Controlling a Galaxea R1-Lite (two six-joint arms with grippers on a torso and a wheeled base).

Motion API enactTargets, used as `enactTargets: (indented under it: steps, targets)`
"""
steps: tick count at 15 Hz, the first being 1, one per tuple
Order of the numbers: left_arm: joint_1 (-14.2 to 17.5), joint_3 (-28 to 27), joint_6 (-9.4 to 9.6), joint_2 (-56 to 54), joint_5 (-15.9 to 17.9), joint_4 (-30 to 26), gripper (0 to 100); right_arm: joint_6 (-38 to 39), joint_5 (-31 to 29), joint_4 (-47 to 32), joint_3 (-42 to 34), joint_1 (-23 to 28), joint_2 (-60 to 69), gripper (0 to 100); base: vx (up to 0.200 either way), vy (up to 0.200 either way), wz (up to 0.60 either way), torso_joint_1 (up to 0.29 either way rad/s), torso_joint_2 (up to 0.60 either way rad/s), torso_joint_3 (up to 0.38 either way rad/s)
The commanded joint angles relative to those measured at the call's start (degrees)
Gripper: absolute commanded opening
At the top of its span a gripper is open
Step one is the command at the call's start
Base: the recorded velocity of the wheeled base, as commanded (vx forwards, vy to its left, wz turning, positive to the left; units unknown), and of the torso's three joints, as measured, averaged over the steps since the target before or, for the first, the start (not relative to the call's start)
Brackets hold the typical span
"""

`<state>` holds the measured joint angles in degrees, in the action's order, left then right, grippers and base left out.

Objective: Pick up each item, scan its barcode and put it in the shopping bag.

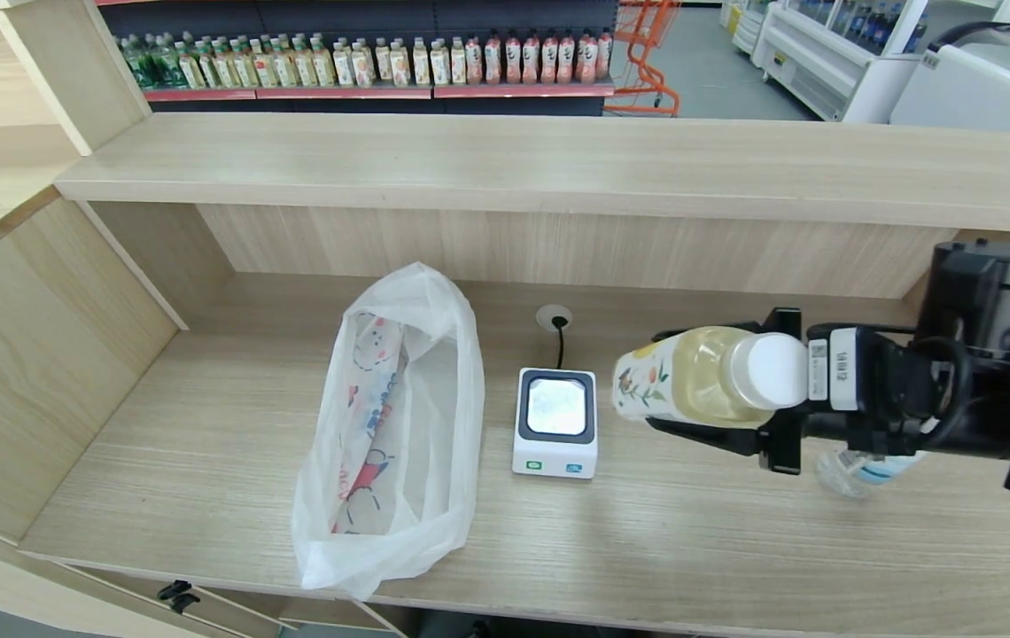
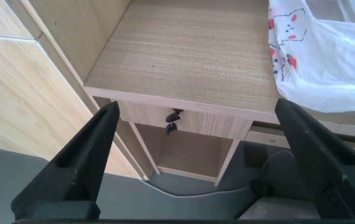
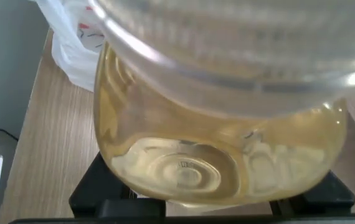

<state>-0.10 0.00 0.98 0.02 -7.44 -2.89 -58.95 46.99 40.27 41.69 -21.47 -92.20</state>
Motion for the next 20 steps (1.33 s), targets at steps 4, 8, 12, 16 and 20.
enactTargets:
  steps: [4,8,12,16,20]
  targets:
    - [0.01,0.0,-0.01,-0.02,-0.03,-0.01,100,-6.61,4.16,2.1,3.31,2.04,-11.78,0,0.0,0.0,0.0,0.0,0.0,0.0]
    - [0.01,0.0,-0.01,-0.02,-0.03,-0.01,100,-10.22,9.17,3.15,6.03,2.31,-16.0,0,0.0,0.0,0.0,0.0,0.0,0.0]
    - [0.01,0.0,-0.01,-0.02,-0.03,-0.01,100,-10.3,12.24,9.57,6.12,2.57,-19.78,0,0.0,0.0,0.0,0.0,0.0,0.0]
    - [0.01,0.0,-0.01,-0.02,-0.03,-0.01,100,-9.95,13.91,12.12,7.79,3.45,-23.2,0,0.0,0.0,0.0,0.0,0.0,0.0]
    - [0.01,0.0,-0.01,-0.02,-0.03,-0.01,100,-7.32,14.7,12.29,9.37,3.54,-24.7,0,0.0,0.0,0.0,0.0,0.0,0.0]
